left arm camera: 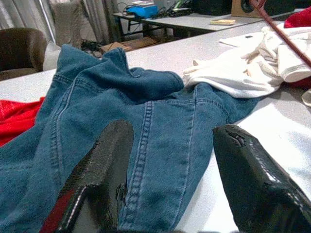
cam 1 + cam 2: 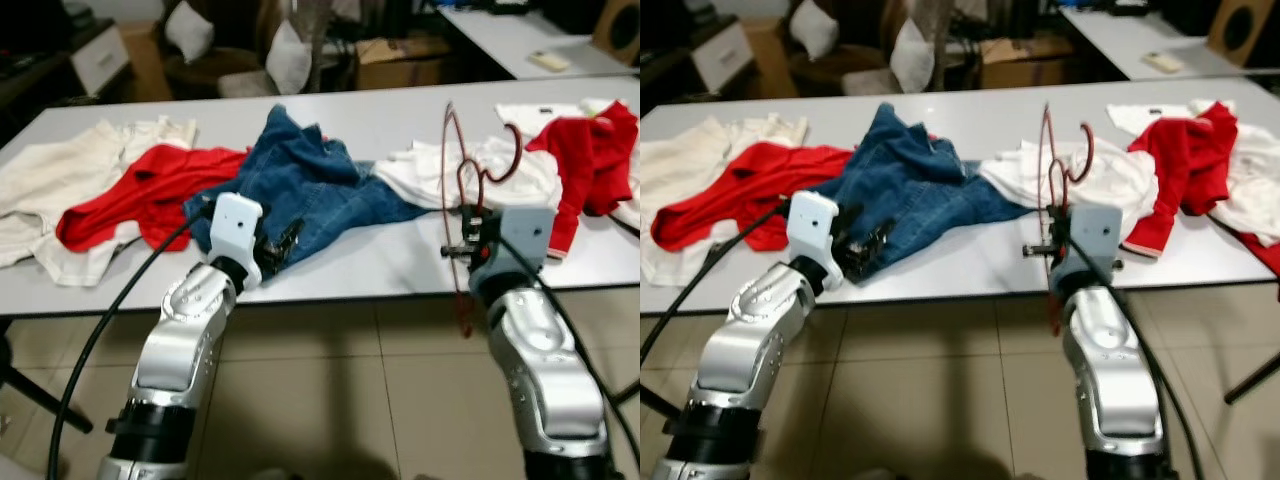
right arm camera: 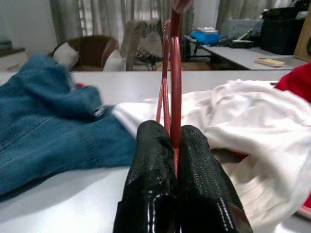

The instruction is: Hang hanger

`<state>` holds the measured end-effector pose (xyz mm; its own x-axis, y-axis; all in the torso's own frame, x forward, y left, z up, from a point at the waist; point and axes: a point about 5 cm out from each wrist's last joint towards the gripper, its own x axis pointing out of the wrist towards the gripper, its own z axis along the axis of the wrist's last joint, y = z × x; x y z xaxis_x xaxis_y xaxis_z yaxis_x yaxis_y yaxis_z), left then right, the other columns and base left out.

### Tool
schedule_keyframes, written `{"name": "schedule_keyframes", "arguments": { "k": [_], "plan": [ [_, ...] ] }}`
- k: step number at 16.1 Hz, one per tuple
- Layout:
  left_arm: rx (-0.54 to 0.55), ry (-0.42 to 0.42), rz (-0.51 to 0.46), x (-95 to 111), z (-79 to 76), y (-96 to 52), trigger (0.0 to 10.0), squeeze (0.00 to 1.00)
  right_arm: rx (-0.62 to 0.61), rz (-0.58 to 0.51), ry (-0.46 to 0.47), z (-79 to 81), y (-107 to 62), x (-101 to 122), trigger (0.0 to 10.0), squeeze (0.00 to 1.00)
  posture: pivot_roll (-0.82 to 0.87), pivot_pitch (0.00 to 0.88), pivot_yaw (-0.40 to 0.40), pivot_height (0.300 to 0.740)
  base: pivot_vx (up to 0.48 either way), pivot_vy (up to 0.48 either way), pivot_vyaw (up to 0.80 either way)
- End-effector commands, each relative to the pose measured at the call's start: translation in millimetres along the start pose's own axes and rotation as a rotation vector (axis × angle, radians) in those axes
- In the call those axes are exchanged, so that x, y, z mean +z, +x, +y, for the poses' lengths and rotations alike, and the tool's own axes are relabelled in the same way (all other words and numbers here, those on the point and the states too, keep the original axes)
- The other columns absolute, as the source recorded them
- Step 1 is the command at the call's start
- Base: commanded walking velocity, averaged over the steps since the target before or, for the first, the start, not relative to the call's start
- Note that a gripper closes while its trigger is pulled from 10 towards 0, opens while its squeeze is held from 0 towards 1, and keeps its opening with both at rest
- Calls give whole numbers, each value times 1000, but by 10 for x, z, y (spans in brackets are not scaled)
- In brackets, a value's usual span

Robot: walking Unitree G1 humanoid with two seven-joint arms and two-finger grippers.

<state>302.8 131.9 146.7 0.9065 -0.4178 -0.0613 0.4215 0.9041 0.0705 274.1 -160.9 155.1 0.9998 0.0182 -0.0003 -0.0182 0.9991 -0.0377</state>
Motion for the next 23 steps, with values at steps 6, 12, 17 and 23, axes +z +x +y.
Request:
{"name": "schedule_keyframes", "arguments": {
  "k": [6, 12, 17, 23],
  "plan": [
    [118, -50, -5, -45, 90, -82, 10000, 0, 54, -33, -35, 27, 146, 120, 10000, 0, -33, 0, 24, 740, 0, -160, 0],
    [99, -182, -16, -113, 62, -96, 10000, 1000, 90, -17, -30, 107, 122, 74, 10000, 0, -44, 0, 30, 740, 0, 0, 0],
    [84, -143, -13, -98, 63, -49, 10000, 992, 58, -7, 21, 120, 110, 51, 10000, 0, -78, 0, 65, 740, 0, 0, 0],
    [28, -93, -31, -65, -55, 29, 10000, 996, 16, -8, -20, 7, 61, 26, 10000, 0, -81, 0, 86, 740, 0, 153, -533]
  ]
}}
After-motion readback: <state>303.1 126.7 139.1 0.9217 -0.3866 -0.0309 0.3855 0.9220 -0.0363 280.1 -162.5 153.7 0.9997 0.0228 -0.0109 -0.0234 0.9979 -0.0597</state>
